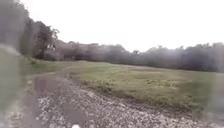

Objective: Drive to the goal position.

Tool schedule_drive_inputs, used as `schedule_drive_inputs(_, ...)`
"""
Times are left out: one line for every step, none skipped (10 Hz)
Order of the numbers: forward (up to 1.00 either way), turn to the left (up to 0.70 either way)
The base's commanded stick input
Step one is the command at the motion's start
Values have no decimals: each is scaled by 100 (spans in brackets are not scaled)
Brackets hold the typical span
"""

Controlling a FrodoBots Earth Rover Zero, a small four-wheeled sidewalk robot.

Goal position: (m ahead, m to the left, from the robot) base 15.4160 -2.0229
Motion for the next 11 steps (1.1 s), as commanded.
schedule_drive_inputs(0, 70)
schedule_drive_inputs(0, 70)
schedule_drive_inputs(0, 48)
schedule_drive_inputs(0, 19)
schedule_drive_inputs(0, 0)
schedule_drive_inputs(0, 0)
schedule_drive_inputs(0, 0)
schedule_drive_inputs(0, 0)
schedule_drive_inputs(0, 15)
schedule_drive_inputs(0, 44)
schedule_drive_inputs(0, 70)
